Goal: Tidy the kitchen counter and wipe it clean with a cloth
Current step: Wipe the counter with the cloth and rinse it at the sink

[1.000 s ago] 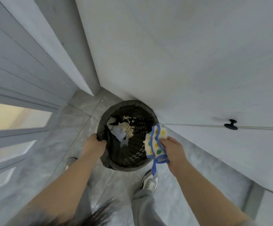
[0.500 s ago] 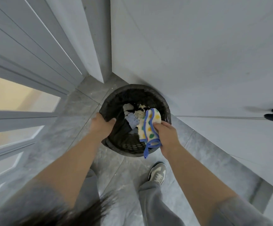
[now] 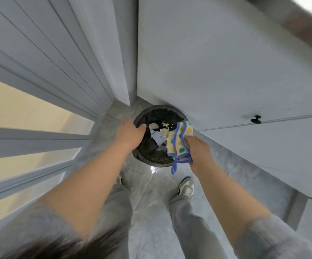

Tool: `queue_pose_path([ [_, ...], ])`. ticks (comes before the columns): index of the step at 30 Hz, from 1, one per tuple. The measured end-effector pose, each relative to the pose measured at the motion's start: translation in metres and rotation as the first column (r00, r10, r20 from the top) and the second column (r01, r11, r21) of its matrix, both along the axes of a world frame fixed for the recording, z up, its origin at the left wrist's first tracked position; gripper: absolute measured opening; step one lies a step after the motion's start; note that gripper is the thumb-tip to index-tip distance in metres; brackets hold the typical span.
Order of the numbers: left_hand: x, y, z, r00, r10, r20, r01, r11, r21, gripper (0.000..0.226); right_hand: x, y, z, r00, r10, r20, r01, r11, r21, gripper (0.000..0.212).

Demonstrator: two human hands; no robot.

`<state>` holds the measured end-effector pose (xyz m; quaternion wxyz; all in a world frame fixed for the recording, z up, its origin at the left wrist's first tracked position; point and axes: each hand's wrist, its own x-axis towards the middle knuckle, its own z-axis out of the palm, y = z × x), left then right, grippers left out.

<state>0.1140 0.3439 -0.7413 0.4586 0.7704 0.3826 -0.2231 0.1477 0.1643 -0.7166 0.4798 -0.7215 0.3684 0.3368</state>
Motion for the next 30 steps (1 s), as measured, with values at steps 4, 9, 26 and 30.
queue_pose_path([
  [4, 0.003, -0.01, 0.078, 0.997, -0.066, 0.047, 0.065, 0.998, 0.013, 0.044, -0.009, -0.011, 0.072, 0.995, -0.089, 0.038, 0.082, 0.986, 0.145, 0.018],
  [9, 0.004, -0.039, 0.177, 0.979, -0.161, 0.123, 0.16, 0.987, 0.021, 0.035, -0.023, -0.036, 0.163, 0.98, -0.133, 0.151, 0.096, 0.968, 0.23, 0.009],
  [26, 0.053, -0.284, 0.406, 0.783, -0.397, 0.479, 0.436, 0.899, 0.033, 0.047, -0.036, -0.275, 0.37, 0.783, -0.319, 0.534, 0.167, 0.935, 0.314, 0.016],
  [30, 0.071, -0.36, 0.427, 0.757, -0.413, 0.506, 0.476, 0.879, 0.005, 0.046, -0.016, -0.346, 0.393, 0.73, -0.338, 0.594, 0.193, 0.936, 0.295, 0.015],
])
